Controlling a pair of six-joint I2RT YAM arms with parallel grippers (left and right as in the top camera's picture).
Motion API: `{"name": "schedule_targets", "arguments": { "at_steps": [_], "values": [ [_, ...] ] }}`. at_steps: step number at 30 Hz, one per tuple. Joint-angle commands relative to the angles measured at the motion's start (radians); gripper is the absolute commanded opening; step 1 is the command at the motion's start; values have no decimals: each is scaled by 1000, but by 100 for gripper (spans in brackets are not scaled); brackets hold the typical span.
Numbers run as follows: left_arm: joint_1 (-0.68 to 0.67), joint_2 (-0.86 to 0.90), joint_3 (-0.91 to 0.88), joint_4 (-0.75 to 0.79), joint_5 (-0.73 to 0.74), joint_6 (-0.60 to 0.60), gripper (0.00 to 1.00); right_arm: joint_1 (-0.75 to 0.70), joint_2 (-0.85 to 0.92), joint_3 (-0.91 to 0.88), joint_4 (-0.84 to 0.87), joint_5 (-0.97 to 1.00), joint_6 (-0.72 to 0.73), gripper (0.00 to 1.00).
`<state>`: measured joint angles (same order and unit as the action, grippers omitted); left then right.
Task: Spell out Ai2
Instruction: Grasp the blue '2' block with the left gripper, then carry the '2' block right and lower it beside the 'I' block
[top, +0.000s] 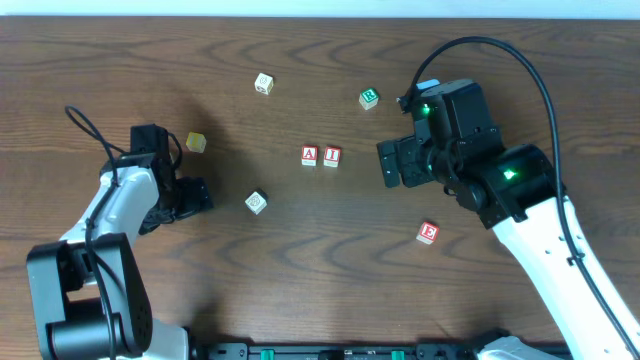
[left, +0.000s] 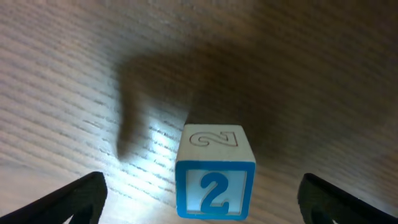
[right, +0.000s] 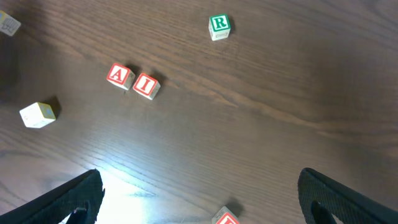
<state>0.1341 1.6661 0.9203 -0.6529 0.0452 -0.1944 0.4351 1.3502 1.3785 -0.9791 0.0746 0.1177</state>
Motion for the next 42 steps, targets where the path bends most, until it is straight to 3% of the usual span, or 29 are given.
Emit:
{"name": "schedule_targets", "arguments": {
  "at_steps": [1, 3, 13, 18, 22, 35, 40, 42],
  "values": [
    [5, 8, -3, 1, -5, -12, 86, -13, 1, -2, 1, -4, 0, 99],
    [5, 10, -3, 4, -5, -12, 78, -13, 1, -2, 3, -4, 0, 99],
    [5, 10, -3, 8, -20, -13, 57, -13, 1, -2, 3, -3, 0, 99],
    [5, 10, -3, 7, -19, -13, 52, -13, 1, -2, 3, -3, 0, 99],
    [5, 10, -3, 6, -19, -13, 41, -13, 1, -2, 3, -3, 0, 99],
    [5, 10, -3, 3, -19, -13, 28, -13, 1, -2, 3, -3, 0, 99],
    [2, 9, 50, -32, -19, -12, 8, -21, 1, -2, 7, 4, -3, 99],
    [-4, 9, 134, -82, -16, -12, 6, -46, 0, 8, 11, 4, 1, 99]
  ]
}}
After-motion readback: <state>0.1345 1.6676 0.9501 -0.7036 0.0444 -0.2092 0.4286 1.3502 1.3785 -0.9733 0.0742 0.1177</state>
